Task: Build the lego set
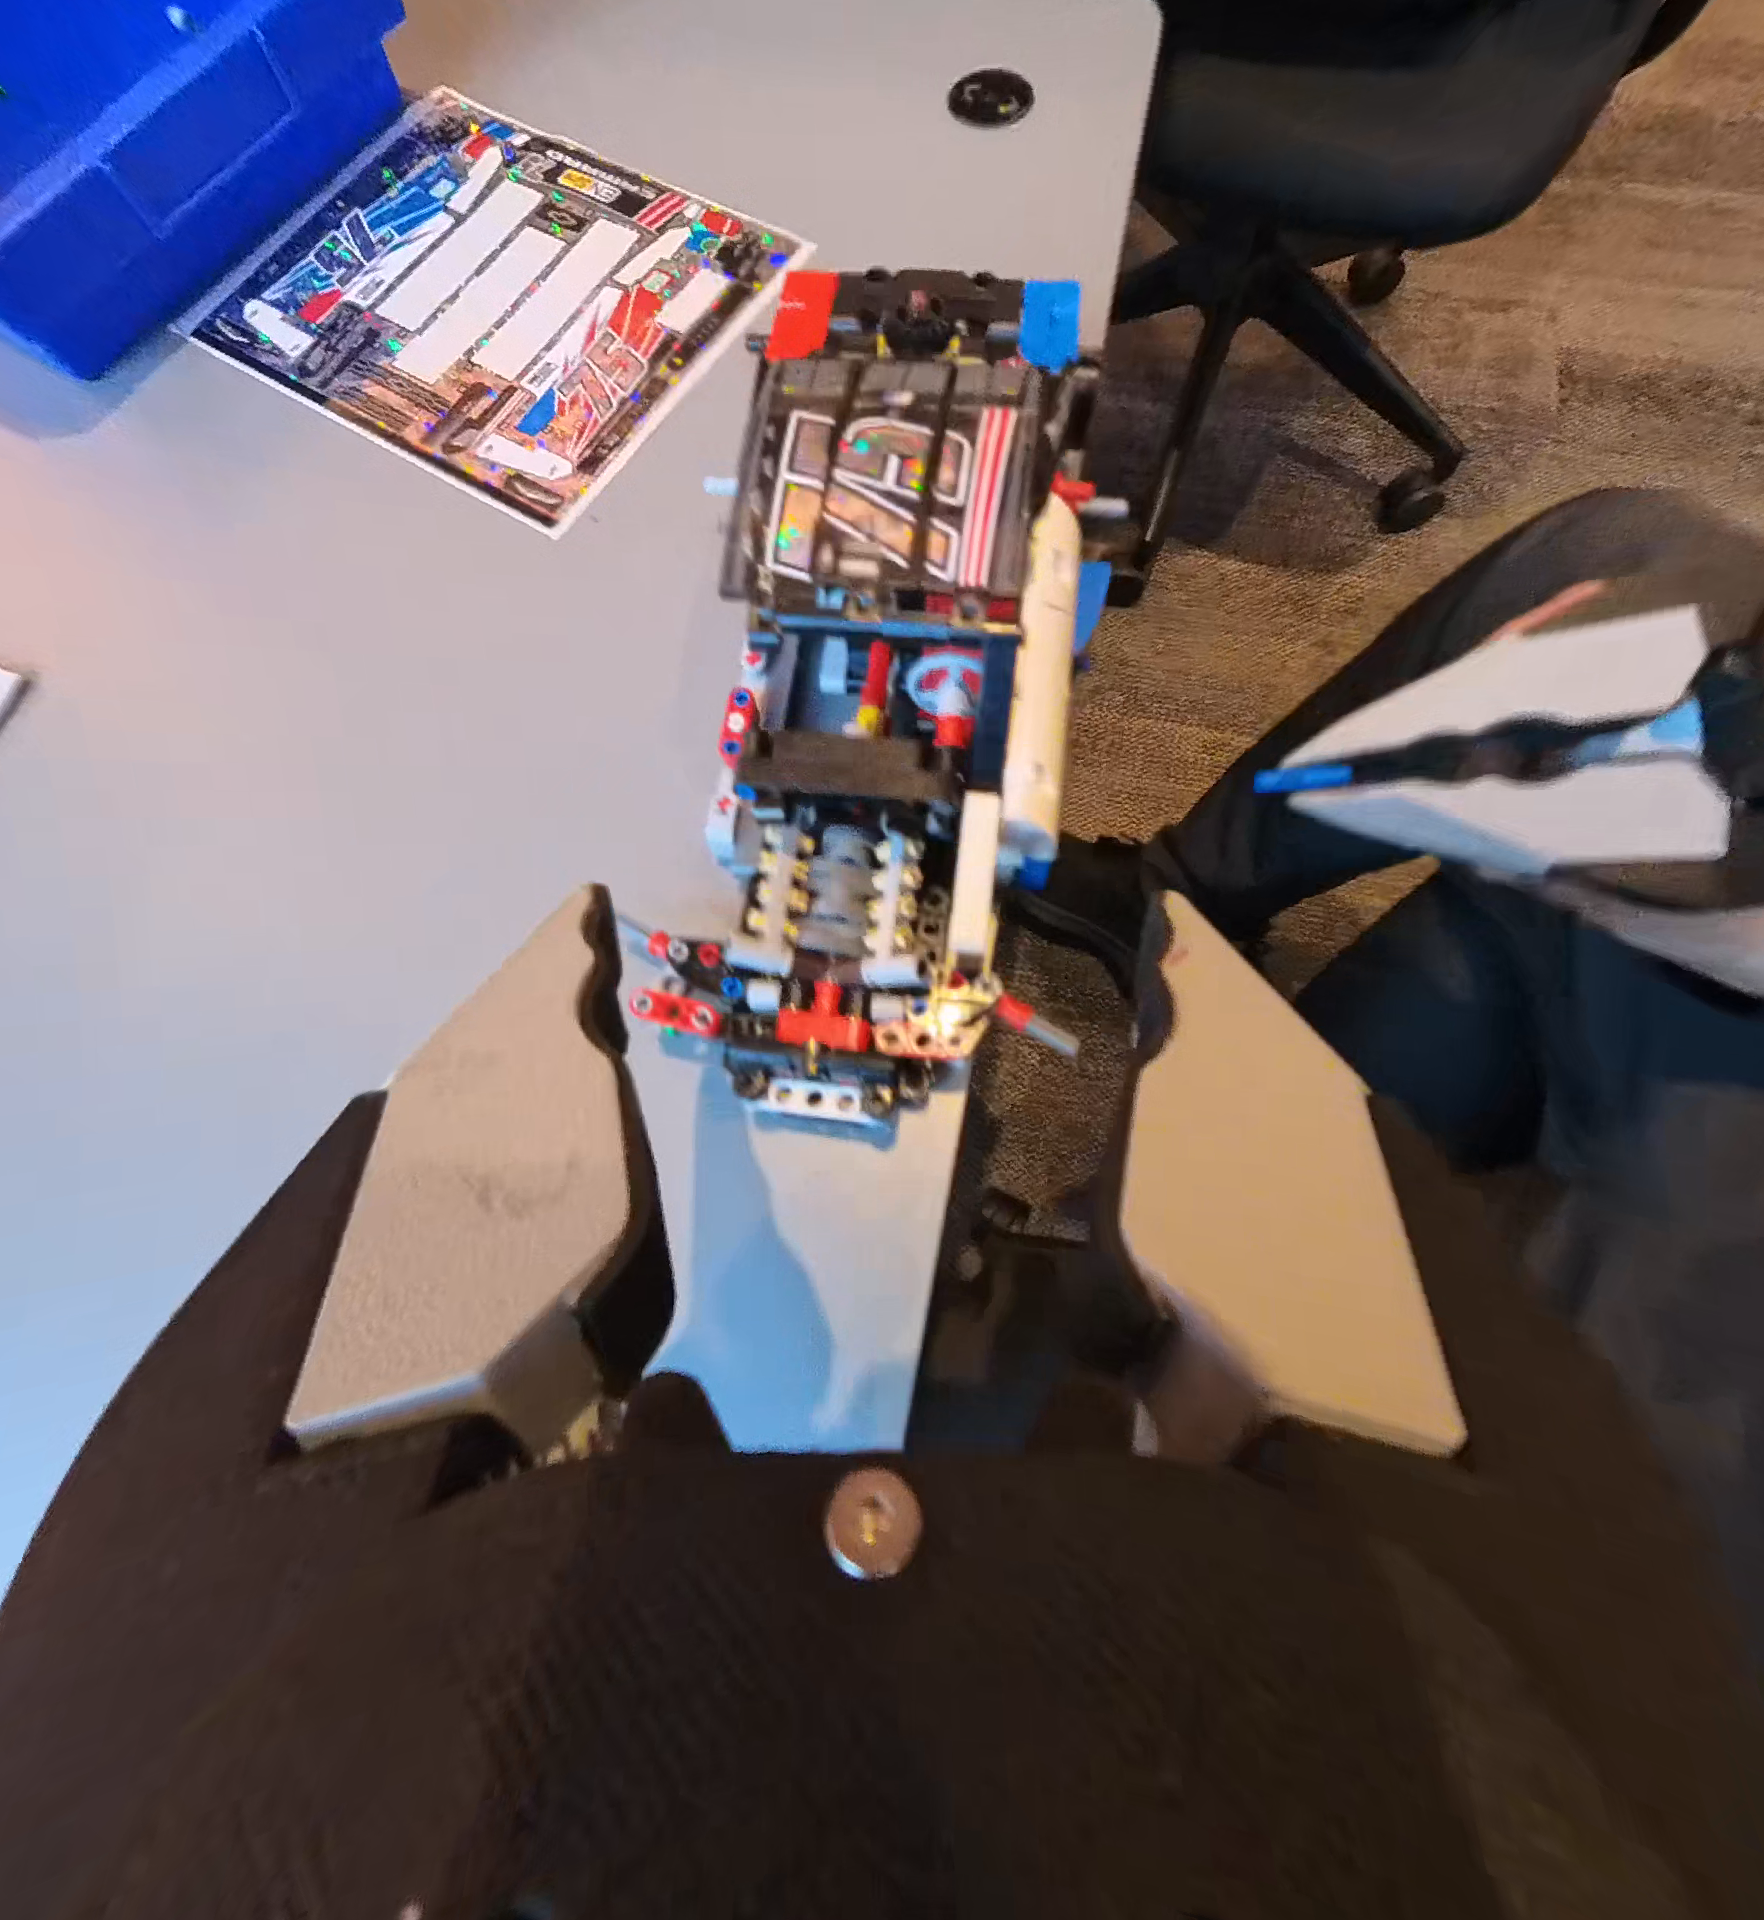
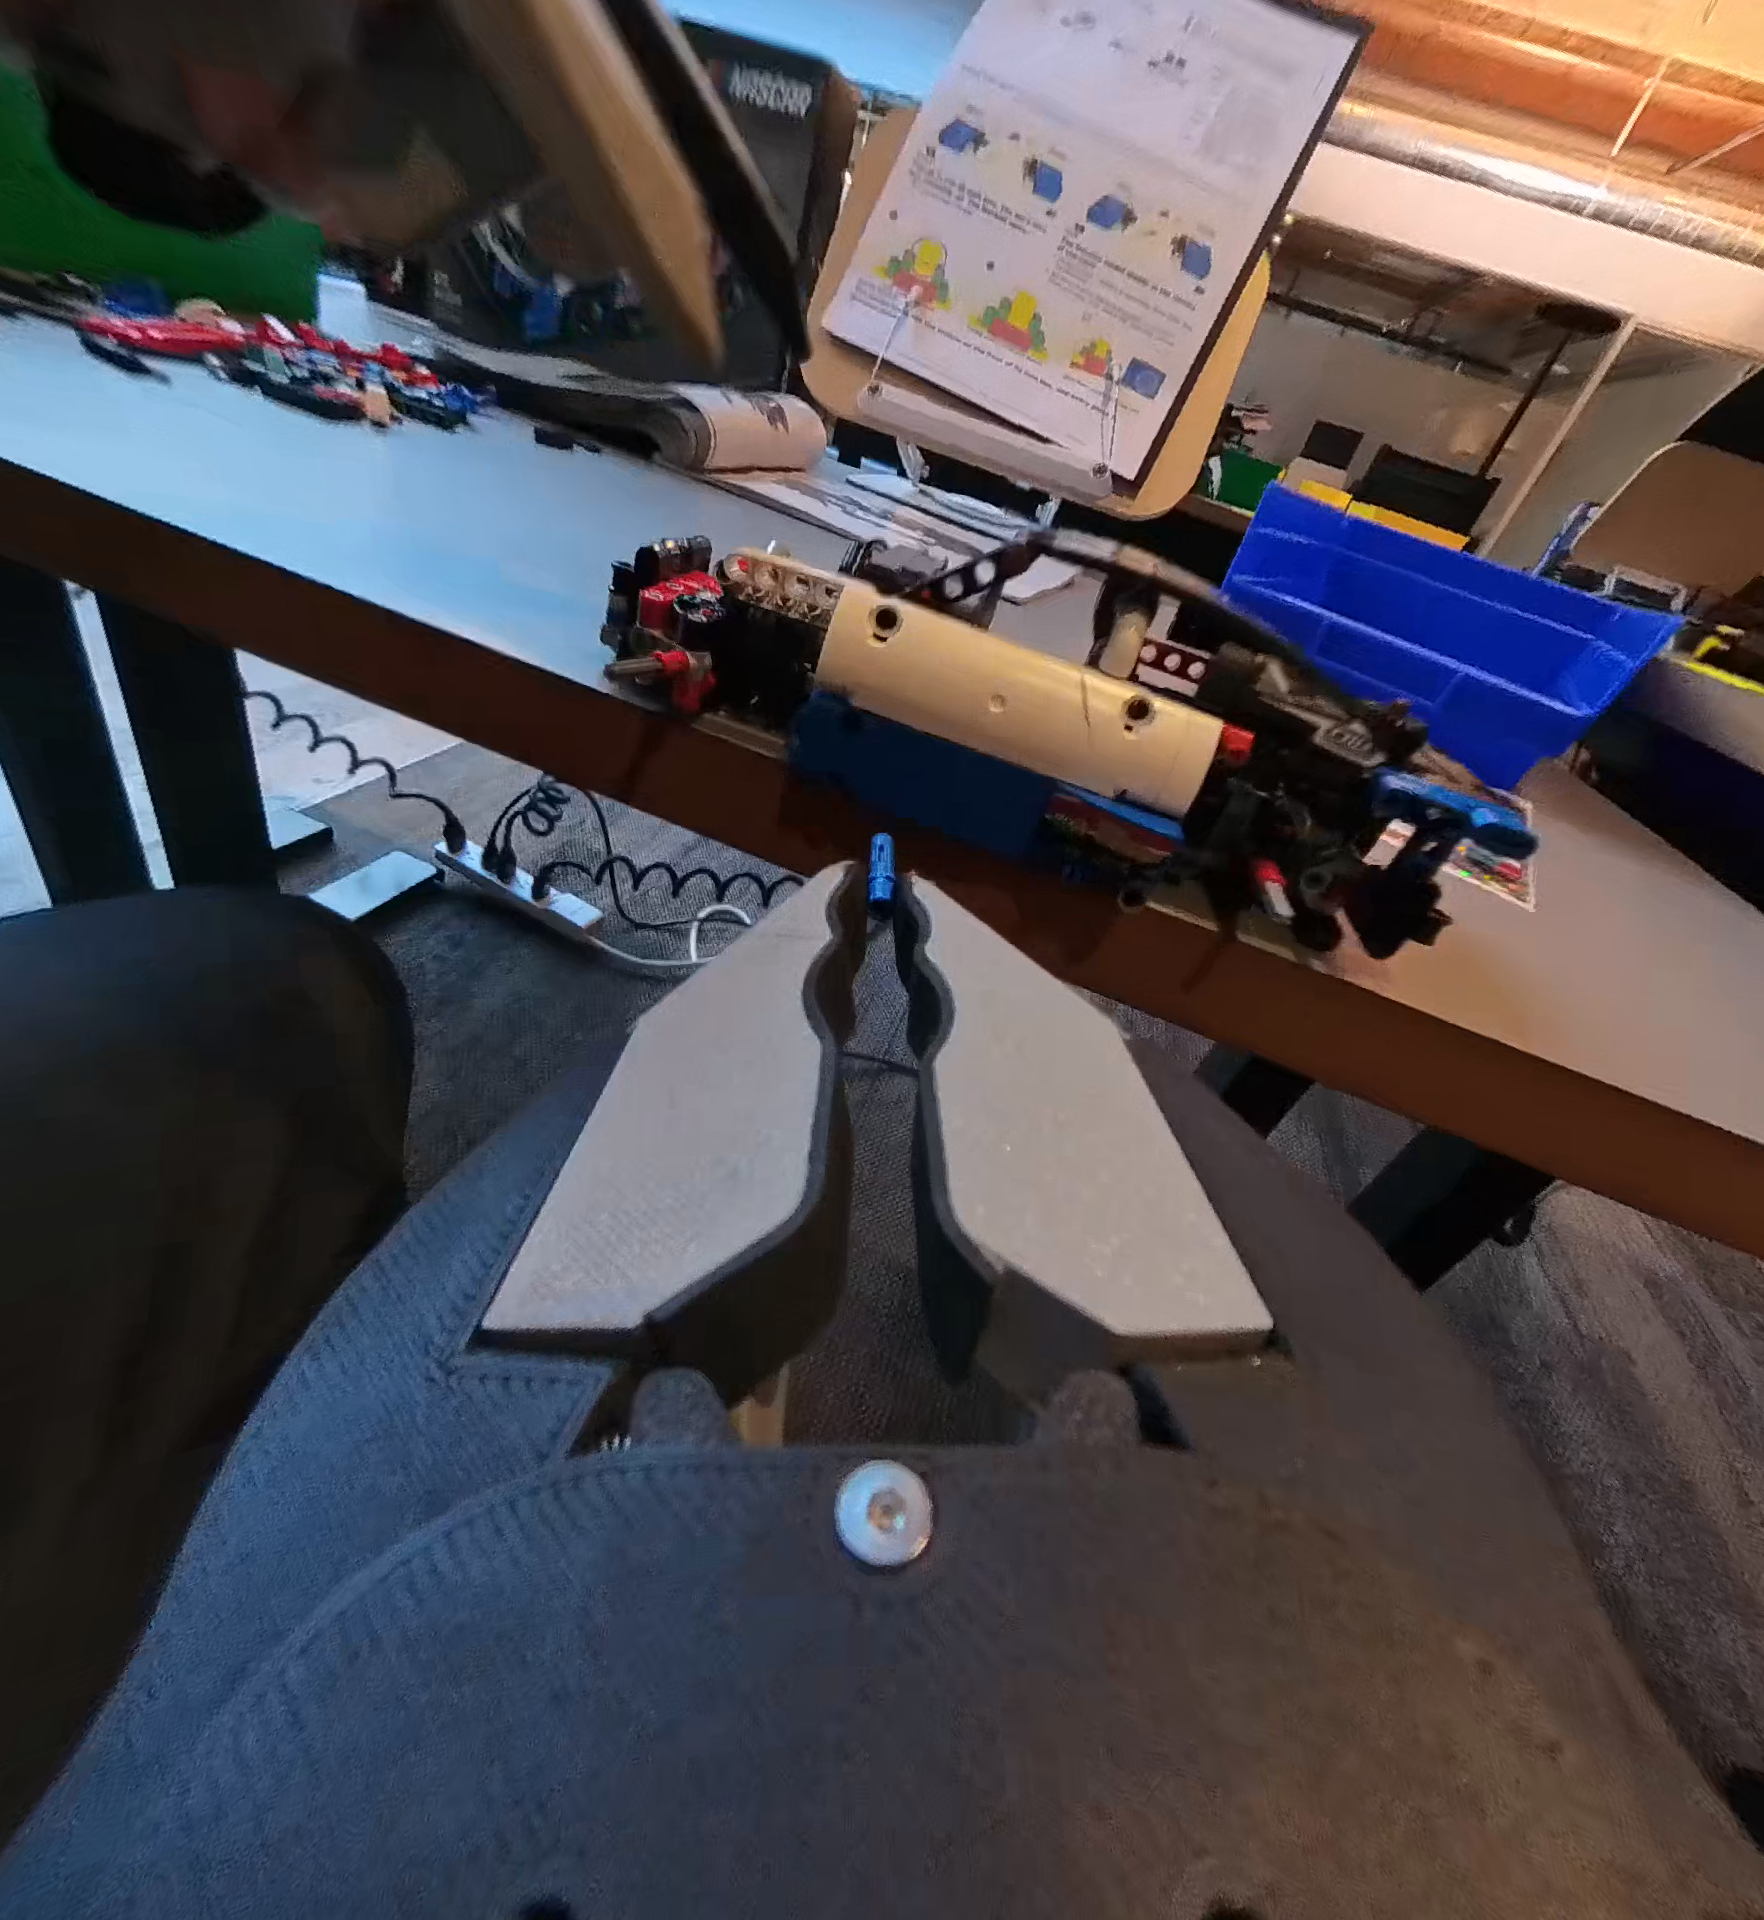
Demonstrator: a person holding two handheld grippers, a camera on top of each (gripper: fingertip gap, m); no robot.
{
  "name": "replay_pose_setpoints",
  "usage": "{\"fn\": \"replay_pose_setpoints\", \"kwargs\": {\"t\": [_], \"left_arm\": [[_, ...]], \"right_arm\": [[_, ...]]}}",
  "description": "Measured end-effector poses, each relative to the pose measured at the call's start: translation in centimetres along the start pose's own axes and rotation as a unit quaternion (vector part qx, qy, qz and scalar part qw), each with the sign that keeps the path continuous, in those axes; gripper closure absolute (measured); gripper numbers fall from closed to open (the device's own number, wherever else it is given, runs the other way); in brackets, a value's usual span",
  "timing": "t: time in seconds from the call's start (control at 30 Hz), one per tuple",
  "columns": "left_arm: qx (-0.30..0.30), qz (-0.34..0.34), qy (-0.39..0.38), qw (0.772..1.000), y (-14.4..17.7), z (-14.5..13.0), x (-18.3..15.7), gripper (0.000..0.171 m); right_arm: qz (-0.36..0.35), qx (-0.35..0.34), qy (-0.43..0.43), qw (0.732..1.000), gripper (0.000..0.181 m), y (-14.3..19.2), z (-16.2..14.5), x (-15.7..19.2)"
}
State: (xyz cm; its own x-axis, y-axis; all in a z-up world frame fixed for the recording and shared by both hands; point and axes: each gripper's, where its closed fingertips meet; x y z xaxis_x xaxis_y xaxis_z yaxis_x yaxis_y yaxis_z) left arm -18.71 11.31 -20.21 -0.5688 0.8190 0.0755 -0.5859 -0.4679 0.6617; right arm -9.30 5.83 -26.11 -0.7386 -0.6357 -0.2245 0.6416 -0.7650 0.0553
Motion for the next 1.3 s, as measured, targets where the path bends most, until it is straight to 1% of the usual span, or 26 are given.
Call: {"fn": "replay_pose_setpoints", "kwargs": {"t": [0.07,0.17,0.27,0.37,0.47,0.57,0.67,0.8,0.97,1.03,1.13,1.3], "left_arm": [[0.005,-0.024,0.018,1.000,-1.1,1.0,0.5,0.073],[0.002,-0.059,0.040,0.997,-2.8,2.1,0.3,0.072],[-0.008,-0.059,0.048,0.997,-3.8,2.5,0.5,0.068],[-0.037,-0.044,0.059,0.997,-3.1,2.7,0.9,0.067],[-0.085,-0.010,0.068,0.994,-0.9,2.4,1.1,0.067],[-0.115,0.033,0.070,0.990,1.4,0.9,1.1,0.067],[-0.121,0.071,0.070,0.988,2.8,-1.3,1.6,0.067],[-0.137,0.080,0.085,0.984,3.8,-3.8,2.2,0.070],[-0.144,0.084,0.106,0.980,3.6,-5.9,3.8,0.071],[-0.133,0.077,0.103,0.983,3.1,-6.8,3.6,0.071],[-0.098,0.081,0.093,0.988,2.2,-8.5,3.4,0.069],[-0.089,0.078,0.090,0.989,1.9,-8.8,2.9,0.069]], "right_arm": [[-0.011,0.008,0.007,1.000,0.178,-1.1,-1.0,0.0],[-0.021,0.006,0.014,1.000,0.178,-2.3,-1.9,0.0],[-0.013,0.004,0.021,1.000,0.178,-3.3,-2.1,0.2],[0.005,-0.004,0.025,1.000,0.178,-3.4,-2.3,0.7],[0.007,-0.014,0.021,1.000,0.178,-2.6,-2.3,0.6],[0.008,-0.027,0.027,0.999,0.178,-2.2,-1.9,0.3],[0.005,-0.035,0.026,0.999,0.178,-2.2,-1.8,-0.1],[0.003,-0.042,0.018,0.999,0.178,-2.5,-1.9,-0.3],[0.005,-0.070,0.020,0.997,0.179,-3.0,-1.3,-0.2],[0.008,-0.081,0.022,0.996,0.179,-3.2,-0.7,-0.1],[0.011,-0.089,0.023,0.996,0.179,-3.6,-0.3,0.0],[0.023,-0.083,0.018,0.996,0.178,-3.8,-0.6,0.5]]}}
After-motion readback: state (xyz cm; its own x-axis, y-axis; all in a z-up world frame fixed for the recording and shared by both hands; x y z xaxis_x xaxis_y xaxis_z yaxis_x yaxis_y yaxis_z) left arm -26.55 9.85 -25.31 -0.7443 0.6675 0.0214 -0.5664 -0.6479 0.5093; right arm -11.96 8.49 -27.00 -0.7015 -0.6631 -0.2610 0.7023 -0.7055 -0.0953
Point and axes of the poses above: each gripper's, where its closed fingertips meet, y back along the fingers, z out of its top, x = y × z across the jaws, and after that the axes turned 2 degrees about -y, right-handed
